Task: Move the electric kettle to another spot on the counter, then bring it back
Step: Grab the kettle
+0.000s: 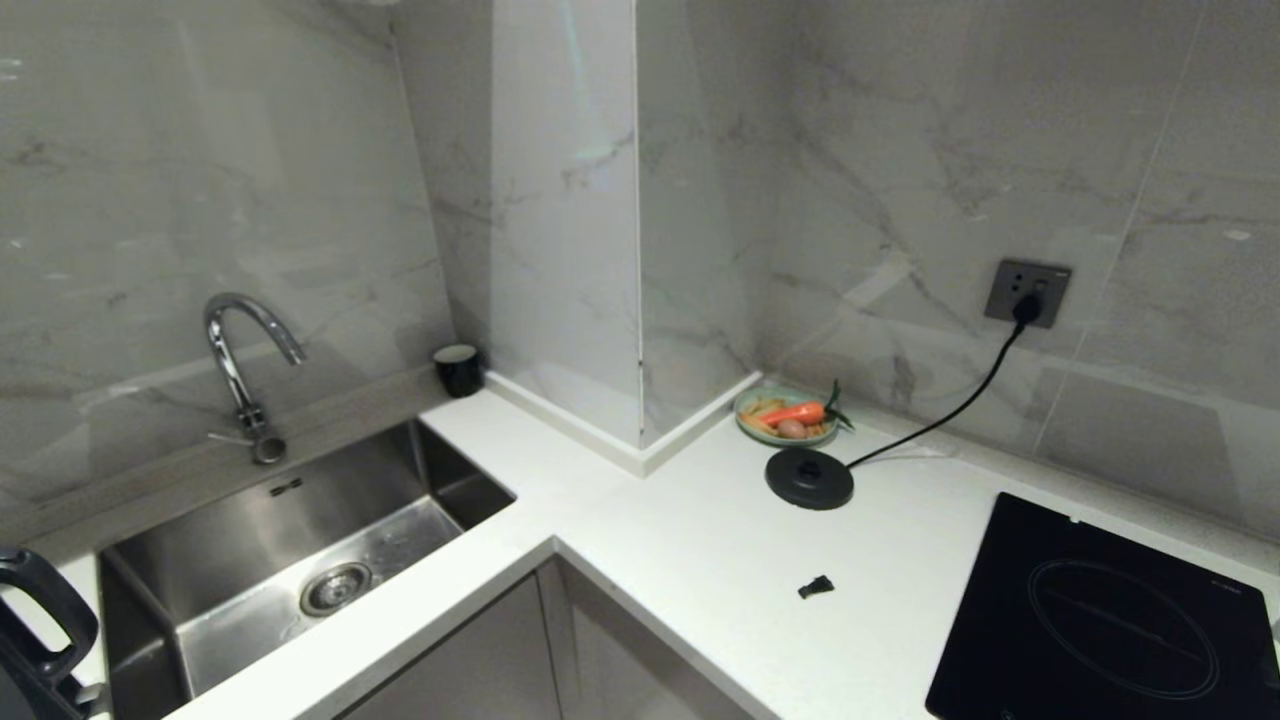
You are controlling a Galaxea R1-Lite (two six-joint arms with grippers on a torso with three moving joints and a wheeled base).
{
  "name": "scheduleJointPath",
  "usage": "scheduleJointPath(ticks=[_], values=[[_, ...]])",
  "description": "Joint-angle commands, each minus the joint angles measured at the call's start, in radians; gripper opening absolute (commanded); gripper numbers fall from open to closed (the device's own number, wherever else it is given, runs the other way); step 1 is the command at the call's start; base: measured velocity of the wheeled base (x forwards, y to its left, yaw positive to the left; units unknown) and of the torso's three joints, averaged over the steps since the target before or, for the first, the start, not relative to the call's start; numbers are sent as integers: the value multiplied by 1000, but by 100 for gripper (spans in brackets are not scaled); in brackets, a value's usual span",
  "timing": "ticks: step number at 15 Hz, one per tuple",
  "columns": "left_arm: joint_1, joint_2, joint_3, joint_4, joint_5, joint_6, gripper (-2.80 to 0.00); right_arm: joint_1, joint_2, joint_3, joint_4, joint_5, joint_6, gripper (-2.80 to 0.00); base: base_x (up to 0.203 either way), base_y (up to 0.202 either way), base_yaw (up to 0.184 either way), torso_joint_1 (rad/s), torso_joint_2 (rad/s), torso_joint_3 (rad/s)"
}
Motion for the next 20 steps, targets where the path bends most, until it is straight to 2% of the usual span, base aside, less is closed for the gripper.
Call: scheduleJointPath(ticks=[1,13,18,20], values=[[0,2,0,1,1,0,-280,0,1,0,-2,1,0,-280,0,0,0,0,0,0],[0,2,0,1,1,0,-280,-2,1,0,-2,1,0,-280,0,0,0,0,0,0],[0,2,0,1,1,0,-280,-1,1,0,-1,1,0,-280,0,146,-2,3,-1,1],[0,2,0,1,1,0,-280,0,1,0,-2,1,0,-280,0,0,0,0,0,0]])
